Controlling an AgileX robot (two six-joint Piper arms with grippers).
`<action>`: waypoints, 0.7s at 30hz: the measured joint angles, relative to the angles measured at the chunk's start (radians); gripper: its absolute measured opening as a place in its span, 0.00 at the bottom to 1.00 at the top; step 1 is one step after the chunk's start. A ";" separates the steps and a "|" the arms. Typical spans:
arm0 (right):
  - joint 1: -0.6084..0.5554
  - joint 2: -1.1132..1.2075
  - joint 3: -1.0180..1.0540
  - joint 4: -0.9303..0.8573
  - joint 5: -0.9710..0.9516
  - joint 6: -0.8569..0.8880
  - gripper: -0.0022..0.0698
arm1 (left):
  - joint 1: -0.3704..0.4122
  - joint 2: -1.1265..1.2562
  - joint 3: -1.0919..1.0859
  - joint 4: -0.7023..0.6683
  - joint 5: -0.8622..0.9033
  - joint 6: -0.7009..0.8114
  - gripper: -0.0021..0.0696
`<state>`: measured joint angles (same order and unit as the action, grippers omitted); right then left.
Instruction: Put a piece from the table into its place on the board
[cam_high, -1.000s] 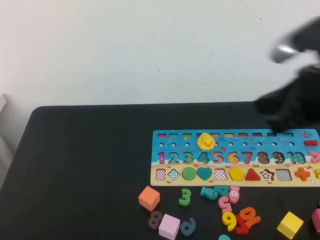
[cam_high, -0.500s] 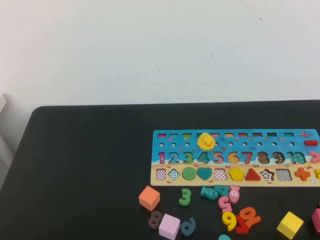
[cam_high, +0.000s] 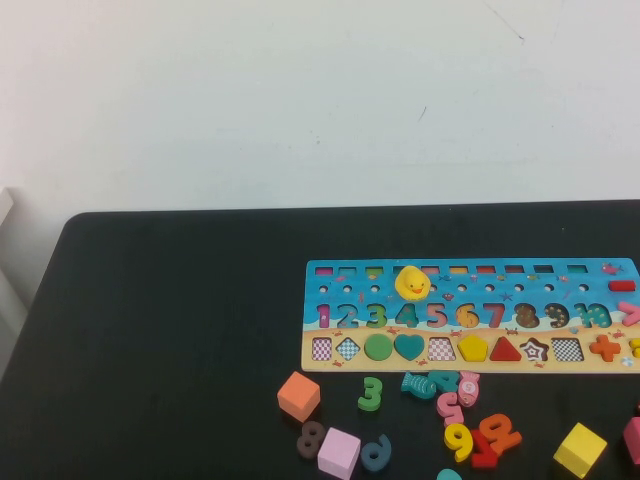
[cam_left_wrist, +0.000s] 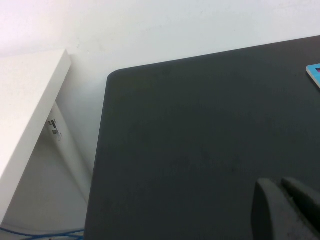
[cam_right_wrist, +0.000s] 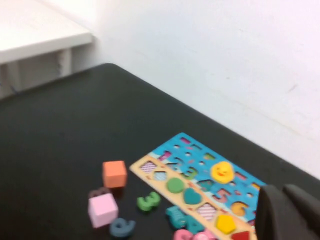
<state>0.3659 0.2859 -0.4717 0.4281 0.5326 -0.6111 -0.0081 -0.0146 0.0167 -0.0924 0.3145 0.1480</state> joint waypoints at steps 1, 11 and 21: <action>0.000 0.000 0.014 -0.011 -0.020 -0.008 0.06 | 0.000 0.000 0.000 0.000 0.000 0.000 0.03; 0.000 -0.151 0.141 -0.103 -0.196 -0.028 0.06 | 0.000 0.000 0.000 0.000 0.000 0.000 0.03; -0.268 -0.296 0.355 -0.266 -0.220 0.250 0.06 | 0.000 0.000 0.000 0.000 0.000 0.000 0.03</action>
<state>0.0981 -0.0101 -0.1167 0.1619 0.3125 -0.3615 -0.0081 -0.0146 0.0167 -0.0924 0.3145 0.1480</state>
